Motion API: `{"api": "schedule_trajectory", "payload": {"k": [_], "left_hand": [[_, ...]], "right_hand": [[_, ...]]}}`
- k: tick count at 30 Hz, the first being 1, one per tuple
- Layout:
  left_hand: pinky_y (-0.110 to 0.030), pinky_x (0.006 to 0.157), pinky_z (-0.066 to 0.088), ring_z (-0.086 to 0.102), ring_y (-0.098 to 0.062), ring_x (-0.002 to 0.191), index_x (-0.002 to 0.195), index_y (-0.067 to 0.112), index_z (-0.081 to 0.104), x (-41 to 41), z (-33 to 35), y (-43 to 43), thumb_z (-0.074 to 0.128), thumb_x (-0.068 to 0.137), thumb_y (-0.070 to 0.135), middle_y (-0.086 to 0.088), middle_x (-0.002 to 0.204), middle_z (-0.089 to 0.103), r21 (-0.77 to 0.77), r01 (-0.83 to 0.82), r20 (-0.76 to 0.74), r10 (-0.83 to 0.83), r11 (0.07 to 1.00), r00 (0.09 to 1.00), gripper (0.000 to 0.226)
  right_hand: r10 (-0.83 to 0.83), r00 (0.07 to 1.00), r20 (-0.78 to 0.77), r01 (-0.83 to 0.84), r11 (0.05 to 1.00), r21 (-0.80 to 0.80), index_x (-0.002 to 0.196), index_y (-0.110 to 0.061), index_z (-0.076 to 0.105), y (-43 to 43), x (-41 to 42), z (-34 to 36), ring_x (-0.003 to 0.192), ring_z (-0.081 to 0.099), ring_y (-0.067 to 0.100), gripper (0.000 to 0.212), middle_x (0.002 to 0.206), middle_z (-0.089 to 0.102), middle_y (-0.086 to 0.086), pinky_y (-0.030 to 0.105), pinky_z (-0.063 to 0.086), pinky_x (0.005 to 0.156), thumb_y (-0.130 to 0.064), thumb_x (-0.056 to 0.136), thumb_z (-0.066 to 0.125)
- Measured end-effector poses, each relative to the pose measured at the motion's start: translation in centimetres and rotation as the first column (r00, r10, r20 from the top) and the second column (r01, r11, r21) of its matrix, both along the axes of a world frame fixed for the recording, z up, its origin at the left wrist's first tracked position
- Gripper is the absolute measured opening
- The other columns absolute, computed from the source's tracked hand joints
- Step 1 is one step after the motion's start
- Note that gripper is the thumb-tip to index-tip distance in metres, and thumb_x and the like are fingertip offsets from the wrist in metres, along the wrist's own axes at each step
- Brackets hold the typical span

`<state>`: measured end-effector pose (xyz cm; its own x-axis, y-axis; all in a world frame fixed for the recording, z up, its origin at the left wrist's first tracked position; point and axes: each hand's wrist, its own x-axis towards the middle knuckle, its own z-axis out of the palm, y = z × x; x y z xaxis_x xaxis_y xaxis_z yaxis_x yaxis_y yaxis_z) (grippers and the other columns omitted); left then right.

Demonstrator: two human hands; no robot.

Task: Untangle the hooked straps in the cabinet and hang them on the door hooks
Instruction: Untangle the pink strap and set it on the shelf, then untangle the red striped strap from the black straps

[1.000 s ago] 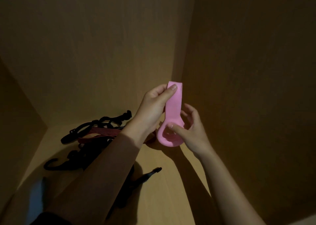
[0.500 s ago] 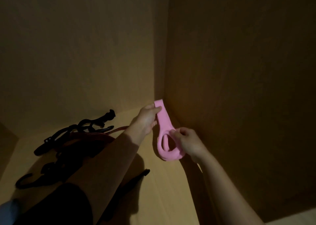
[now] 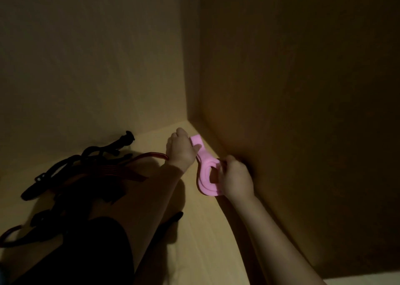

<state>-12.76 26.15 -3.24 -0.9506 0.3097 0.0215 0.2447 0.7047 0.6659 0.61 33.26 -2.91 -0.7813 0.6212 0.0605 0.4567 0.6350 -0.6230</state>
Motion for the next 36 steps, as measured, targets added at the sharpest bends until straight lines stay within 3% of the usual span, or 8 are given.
{"api": "schedule_trajectory", "payload": {"k": [7,17,19,22,28,31,33,36], "left_hand": [[-0.044,0.094,0.045,0.055,-0.029,0.105,0.111,0.012,0.054,0.2,1.8,-1.8,0.059,0.087,0.031,-0.012,0.118,0.053,0.122,0.1,-0.066,-0.093,0.987,0.994,0.031],[-0.037,0.086,0.046,0.056,-0.031,0.096,0.101,0.001,0.063,2.2,2.8,-13.1,0.046,0.086,0.011,-0.018,0.102,0.059,0.072,0.092,-0.228,-0.073,0.993,0.971,0.025],[-0.036,0.084,0.043,0.054,-0.035,0.096,0.1,-0.001,0.064,2.5,2.6,-15.7,0.048,0.082,0.008,-0.021,0.099,0.06,0.026,0.038,-0.244,-0.031,0.999,0.969,0.025],[-0.029,0.091,0.034,0.046,-0.029,0.111,0.111,0.005,0.061,2.8,2.5,-18.5,0.051,0.086,0.003,-0.014,0.115,0.058,-0.083,-0.04,-0.217,0.022,0.996,0.976,0.027],[-0.033,0.1,0.036,0.045,-0.028,0.118,0.12,0.008,0.056,3.4,2.1,-21.5,0.049,0.088,0.007,-0.013,0.126,0.054,-0.172,-0.086,-0.162,0.058,0.981,0.985,0.033],[-0.031,0.097,0.035,0.045,-0.026,0.117,0.119,0.008,0.057,4.0,2.2,-22.3,0.048,0.089,0.007,-0.013,0.124,0.054,-0.192,-0.107,-0.163,0.075,0.976,0.984,0.031],[-0.031,0.097,0.035,0.044,-0.025,0.117,0.118,0.008,0.057,4.2,2.2,-22.7,0.047,0.089,0.007,-0.013,0.124,0.054,-0.193,-0.109,-0.158,0.079,0.975,0.984,0.03],[-0.031,0.097,0.036,0.045,-0.025,0.118,0.117,0.007,0.058,4.3,2.4,-22.9,0.048,0.089,0.006,-0.013,0.124,0.054,-0.157,-0.113,-0.148,0.09,0.981,0.985,0.03]], "right_hand": [[0.09,0.996,-0.028,-0.078,0.954,0.289,0.107,-0.009,0.059,-2.8,-0.3,1.6,0.097,0.051,0.025,0.028,0.106,0.058,0.009,0.033,0.041,0.077,-0.027,0.094,0.041],[0.444,0.886,-0.134,-0.422,0.892,0.164,0.103,-0.012,0.058,-9.3,-3.2,3.2,0.09,0.049,0.017,0.018,0.096,0.053,0.002,0.029,0.043,0.076,-0.02,0.092,0.046],[0.52,0.851,-0.07,-0.496,0.841,0.218,0.118,-0.013,0.054,-10.2,-4.2,3.2,0.109,0.046,0.02,0.029,0.117,0.053,0.006,0.034,0.042,0.093,-0.022,0.091,0.048],[0.63,0.769,0.11,-0.635,0.731,0.249,0.138,-0.016,0.034,-11.5,-5.5,3.3,0.137,0.021,0.025,0.054,0.148,0.029,0.009,0.039,0.02,0.111,-0.025,0.088,0.051],[0.684,0.648,0.334,-0.761,0.597,0.254,0.148,-0.015,0.007,-13.8,-8.4,2.7,0.144,0.004,0.025,0.078,0.156,0.011,0.01,0.048,0.004,0.115,-0.027,0.086,0.053],[0.652,0.633,0.417,-0.767,0.601,0.226,0.147,-0.012,-0.011,-14.4,-9.4,2.4,0.143,0.012,0.027,0.088,0.154,0.019,0.012,0.053,0.006,0.114,-0.028,0.088,0.052],[0.614,0.654,0.441,-0.744,0.628,0.228,0.147,-0.009,-0.004,-14.6,-10.0,1.9,0.137,0.023,0.03,0.083,0.147,0.031,0.013,0.056,0.009,0.112,-0.027,0.088,0.052],[0.566,0.718,0.405,-0.693,0.638,0.336,0.13,-0.007,0.037,-14.7,-10.3,1.1,0.121,0.04,0.031,0.048,0.127,0.048,0.013,0.052,0.022,0.107,-0.017,0.086,0.051]]}}
